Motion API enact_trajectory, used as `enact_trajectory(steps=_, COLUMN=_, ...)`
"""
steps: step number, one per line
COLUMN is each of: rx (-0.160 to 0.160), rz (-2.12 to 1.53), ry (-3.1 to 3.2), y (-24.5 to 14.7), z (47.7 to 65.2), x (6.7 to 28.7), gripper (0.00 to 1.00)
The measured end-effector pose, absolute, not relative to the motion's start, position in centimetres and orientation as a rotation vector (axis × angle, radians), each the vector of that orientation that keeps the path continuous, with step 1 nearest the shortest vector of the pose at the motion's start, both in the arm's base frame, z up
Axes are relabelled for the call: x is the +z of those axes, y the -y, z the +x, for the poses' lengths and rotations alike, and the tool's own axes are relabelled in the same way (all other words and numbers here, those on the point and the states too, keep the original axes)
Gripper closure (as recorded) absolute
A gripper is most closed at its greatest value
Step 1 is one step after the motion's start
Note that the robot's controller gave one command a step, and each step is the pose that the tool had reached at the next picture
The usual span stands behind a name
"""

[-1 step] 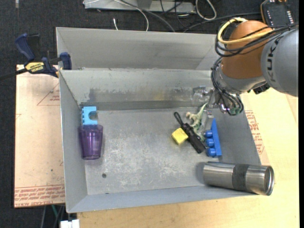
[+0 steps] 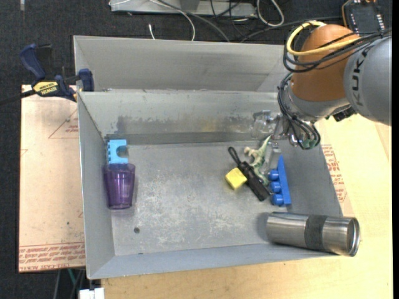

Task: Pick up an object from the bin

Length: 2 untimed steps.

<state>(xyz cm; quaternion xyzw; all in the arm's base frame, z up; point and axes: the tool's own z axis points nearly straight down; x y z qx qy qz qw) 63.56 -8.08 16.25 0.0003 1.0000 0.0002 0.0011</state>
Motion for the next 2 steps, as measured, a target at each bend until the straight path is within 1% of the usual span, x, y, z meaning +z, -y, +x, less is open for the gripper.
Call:
enact_trajectory(steps=1, rx=0.023, rz=-0.76, ry=-3.051, y=11.36, z=65.6, x=7.01, gripper=0.0)
enact_trajectory(steps=2, rx=0.028, rz=-0.607, ry=-3.07, y=12.33, z=65.26, x=7.28, gripper=0.0)
